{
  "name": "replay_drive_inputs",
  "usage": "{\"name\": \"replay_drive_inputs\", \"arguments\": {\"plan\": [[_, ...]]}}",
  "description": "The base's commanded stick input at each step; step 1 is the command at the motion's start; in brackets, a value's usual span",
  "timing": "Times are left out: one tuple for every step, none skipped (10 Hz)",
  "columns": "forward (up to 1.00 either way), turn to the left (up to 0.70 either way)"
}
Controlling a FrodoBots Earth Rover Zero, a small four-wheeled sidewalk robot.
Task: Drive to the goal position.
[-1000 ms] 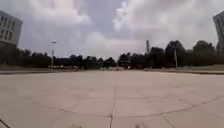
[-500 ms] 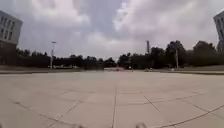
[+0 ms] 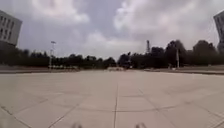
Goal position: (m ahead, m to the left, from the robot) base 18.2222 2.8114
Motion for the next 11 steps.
{"name": "replay_drive_inputs", "arguments": {"plan": [[0.6,0.0],[0.6,0.0],[0.6,0.0],[0.6,0.0],[0.6,0.0],[0.6,0.0],[0.6,0.0],[0.6,0.0],[0.6,0.0],[0.6,0.0],[0.6,0.0]]}}
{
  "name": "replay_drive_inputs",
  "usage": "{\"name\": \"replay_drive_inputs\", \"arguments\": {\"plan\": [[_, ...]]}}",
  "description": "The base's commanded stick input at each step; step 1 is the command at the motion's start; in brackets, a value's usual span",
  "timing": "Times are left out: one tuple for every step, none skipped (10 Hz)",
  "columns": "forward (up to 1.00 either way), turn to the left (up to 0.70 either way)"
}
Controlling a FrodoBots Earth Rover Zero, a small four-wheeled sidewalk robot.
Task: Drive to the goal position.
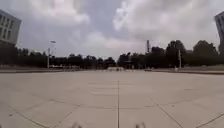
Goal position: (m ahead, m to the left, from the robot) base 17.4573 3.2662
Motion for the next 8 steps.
{"name": "replay_drive_inputs", "arguments": {"plan": [[0.6,0.0],[0.6,0.0],[0.6,0.0],[0.6,0.0],[0.6,0.0],[0.6,0.0],[0.6,0.0],[0.6,0.0]]}}
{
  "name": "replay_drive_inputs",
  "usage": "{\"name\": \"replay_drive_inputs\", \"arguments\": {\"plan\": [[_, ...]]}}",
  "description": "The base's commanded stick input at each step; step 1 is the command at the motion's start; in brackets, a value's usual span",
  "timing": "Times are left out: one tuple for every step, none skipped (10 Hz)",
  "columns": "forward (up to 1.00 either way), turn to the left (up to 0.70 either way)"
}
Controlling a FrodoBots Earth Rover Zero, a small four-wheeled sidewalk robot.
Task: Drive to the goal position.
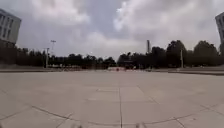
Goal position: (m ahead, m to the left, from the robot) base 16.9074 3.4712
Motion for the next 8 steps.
{"name": "replay_drive_inputs", "arguments": {"plan": [[0.6,0.0],[0.6,0.0],[0.6,0.0],[0.6,0.0],[0.6,0.0],[0.6,0.0],[0.6,0.0],[0.6,0.0]]}}
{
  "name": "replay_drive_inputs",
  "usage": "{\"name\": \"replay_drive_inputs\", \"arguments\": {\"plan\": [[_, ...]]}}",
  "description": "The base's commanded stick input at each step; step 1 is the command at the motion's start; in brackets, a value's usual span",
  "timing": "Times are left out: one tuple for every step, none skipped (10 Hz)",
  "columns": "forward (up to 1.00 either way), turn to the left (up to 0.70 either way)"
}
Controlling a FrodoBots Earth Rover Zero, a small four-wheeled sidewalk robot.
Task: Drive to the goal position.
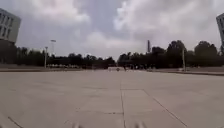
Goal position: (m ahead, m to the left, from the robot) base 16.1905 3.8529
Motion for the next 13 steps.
{"name": "replay_drive_inputs", "arguments": {"plan": [[0.6,0.0],[0.6,0.0],[0.6,0.0],[0.6,0.0],[0.6,0.0],[0.6,0.0],[0.6,0.0],[0.6,0.0],[0.6,0.0],[0.6,0.0],[0.6,0.0],[0.6,0.0],[0.6,0.0]]}}
